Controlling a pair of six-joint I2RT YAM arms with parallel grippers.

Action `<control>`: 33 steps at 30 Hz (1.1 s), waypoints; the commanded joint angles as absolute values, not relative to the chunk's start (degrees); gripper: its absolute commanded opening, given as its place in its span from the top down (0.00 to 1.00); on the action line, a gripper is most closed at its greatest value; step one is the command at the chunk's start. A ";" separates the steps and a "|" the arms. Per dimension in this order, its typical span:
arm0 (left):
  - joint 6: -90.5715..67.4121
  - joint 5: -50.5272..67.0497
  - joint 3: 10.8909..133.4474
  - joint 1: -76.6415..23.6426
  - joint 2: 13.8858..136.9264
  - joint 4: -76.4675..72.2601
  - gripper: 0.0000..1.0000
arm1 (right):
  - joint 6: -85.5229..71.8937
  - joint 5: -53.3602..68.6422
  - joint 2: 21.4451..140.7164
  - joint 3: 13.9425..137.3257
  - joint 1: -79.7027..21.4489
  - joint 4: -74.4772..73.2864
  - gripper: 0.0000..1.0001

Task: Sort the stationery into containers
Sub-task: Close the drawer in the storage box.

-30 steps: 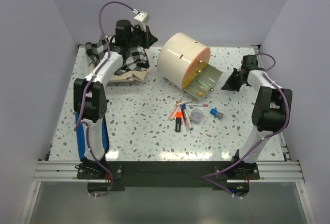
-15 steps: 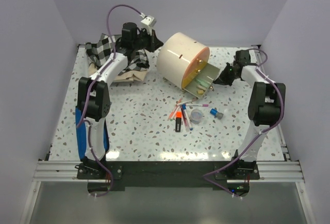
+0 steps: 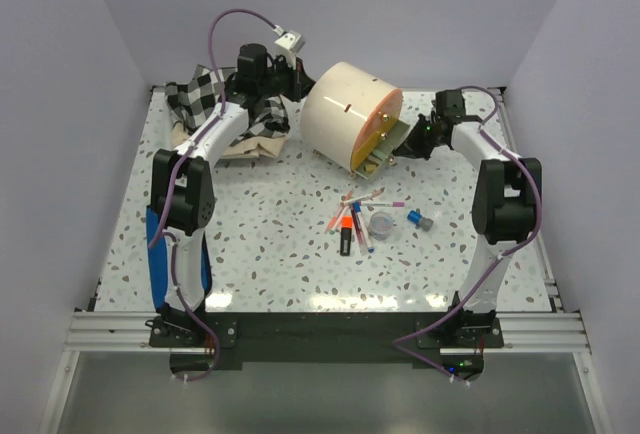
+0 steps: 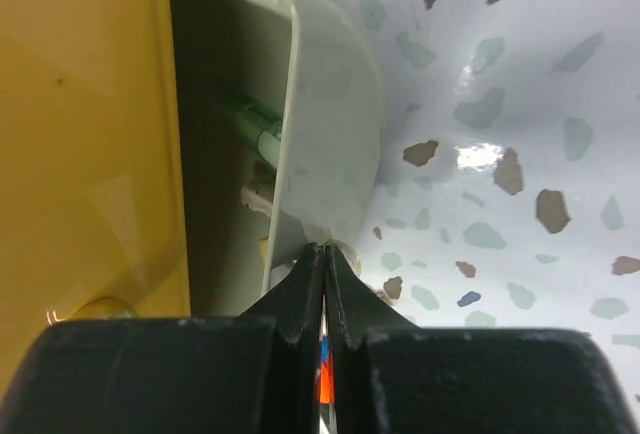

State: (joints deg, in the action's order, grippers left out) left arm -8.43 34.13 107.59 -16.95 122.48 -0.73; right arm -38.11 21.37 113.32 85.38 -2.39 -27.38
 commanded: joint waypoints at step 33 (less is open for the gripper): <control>-7.47 31.12 106.79 -18.02 118.57 -0.09 1.00 | -40.70 25.49 111.80 86.14 -5.36 -23.03 0.88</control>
